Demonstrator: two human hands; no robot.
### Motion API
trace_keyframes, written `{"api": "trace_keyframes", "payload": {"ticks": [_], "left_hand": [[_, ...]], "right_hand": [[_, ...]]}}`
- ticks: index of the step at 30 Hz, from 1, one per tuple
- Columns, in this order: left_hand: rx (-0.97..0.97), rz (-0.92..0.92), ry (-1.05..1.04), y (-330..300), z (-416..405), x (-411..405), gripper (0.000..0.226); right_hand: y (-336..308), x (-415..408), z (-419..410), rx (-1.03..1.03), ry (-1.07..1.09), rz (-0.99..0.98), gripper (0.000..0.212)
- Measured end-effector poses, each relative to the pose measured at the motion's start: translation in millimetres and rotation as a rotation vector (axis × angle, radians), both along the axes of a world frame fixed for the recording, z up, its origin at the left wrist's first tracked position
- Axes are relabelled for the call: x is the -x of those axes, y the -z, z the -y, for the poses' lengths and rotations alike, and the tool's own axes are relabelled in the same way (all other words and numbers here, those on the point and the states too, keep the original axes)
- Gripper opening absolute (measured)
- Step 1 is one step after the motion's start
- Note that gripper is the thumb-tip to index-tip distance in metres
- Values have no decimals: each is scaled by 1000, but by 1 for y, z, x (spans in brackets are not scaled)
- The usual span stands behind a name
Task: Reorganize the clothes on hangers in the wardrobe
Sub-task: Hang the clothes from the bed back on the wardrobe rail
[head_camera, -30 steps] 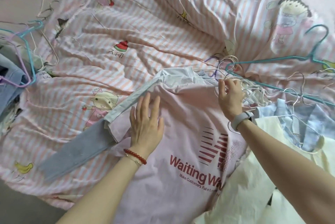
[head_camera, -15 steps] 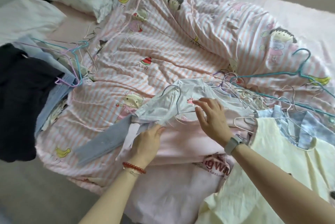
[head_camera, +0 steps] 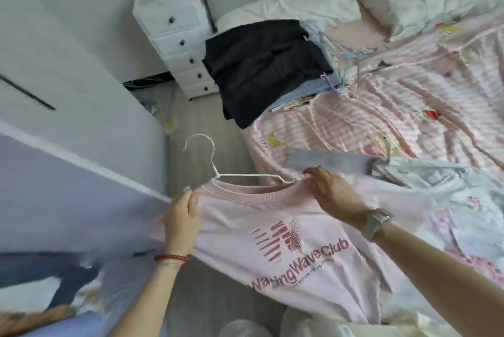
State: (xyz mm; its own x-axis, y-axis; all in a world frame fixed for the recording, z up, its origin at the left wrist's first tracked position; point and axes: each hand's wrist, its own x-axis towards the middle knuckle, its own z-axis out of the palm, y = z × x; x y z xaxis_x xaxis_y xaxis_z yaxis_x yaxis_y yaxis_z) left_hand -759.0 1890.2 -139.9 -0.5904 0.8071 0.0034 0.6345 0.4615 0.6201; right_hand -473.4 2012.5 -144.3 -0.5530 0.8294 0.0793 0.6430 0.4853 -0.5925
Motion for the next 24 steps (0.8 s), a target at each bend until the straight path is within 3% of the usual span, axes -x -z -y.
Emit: {"api": "trace_keyframes", "payload": {"ticks": [8,11,15,20,24], "left_hand": [[-145,-171,-506,-28,207,104,15],[-203,-176,-672,-28,277,128,18],[-358,-188,-959,-49,353,157,17],[-447,-315,-1168,-84,446,183,25],[-386,-523,-1246,-128,501,200,31]], "right_hand": [[-61,183,102,-175,-620,57,30],[-90,239,152,-242,-848,10,22],[-134,313,216,-373,-1029,-53,25],[-158,378,303,-359,-1292,-202,32],[-176,411,364,-413,-1282,-387,43]]}}
